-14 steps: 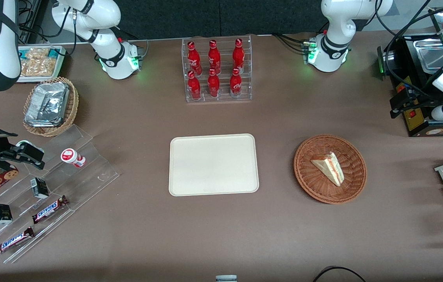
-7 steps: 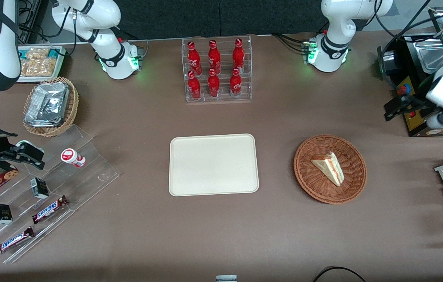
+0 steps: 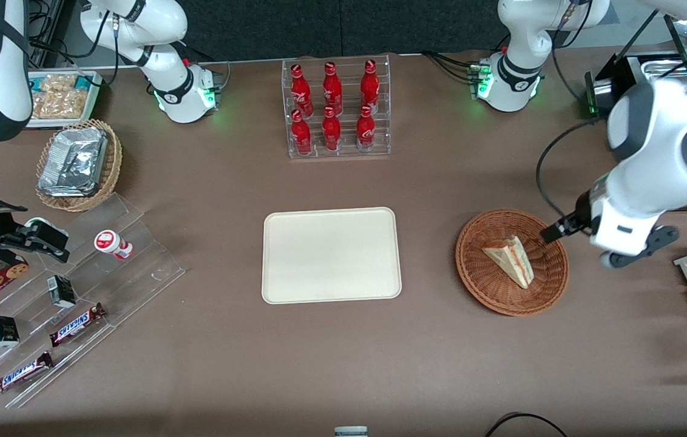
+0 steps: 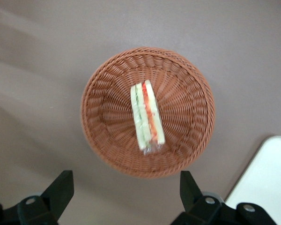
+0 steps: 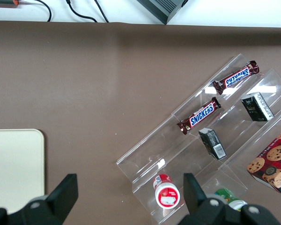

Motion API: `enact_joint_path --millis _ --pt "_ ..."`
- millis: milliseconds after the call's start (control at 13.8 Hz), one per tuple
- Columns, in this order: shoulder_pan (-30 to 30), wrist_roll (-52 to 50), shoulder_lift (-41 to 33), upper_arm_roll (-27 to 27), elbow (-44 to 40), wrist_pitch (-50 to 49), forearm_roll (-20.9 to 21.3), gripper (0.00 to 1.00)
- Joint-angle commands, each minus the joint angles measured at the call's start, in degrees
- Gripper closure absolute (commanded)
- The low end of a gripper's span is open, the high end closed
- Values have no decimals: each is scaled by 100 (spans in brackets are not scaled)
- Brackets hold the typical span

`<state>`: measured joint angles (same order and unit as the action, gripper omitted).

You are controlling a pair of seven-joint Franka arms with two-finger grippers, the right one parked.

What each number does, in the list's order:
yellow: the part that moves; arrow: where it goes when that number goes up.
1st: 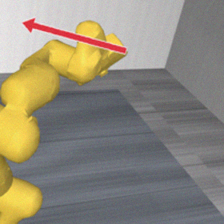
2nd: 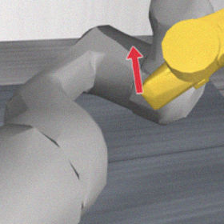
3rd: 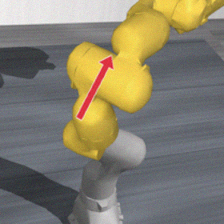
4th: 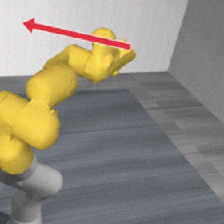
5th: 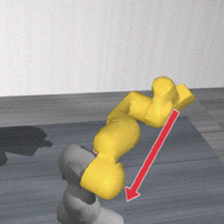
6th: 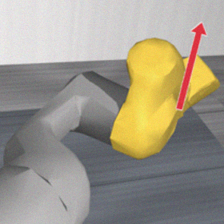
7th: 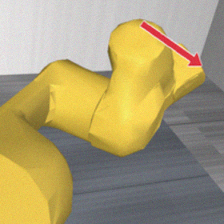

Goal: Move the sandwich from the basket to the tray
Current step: 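Lower the left gripper and close it on the wrapped sandwich, then lift the sandwich out of the basket and carry it toward the cream tray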

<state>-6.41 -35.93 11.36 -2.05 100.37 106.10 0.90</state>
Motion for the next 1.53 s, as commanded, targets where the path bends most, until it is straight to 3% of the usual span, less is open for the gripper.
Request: enact_joint_path --millis 0,218,509,1018,1091,1309,1382,1455 --pt "-35 -554 -3 21 657 787 -20 0" --pt "-44 -1037 199 12 1053 1385 -194 0" --pt "-44 -1556 322 12 1958 2940 -397 0" --pt "-185 -1733 780 3 2345 3882 -424 1" --pt "-185 -1725 867 3 2416 4066 -424 11" --pt "-193 -1716 973 3 2461 4270 -416 72" --pt "-193 -1698 965 3 2452 4262 -415 85" --pt "-185 -1620 938 3 2452 4262 -407 88"
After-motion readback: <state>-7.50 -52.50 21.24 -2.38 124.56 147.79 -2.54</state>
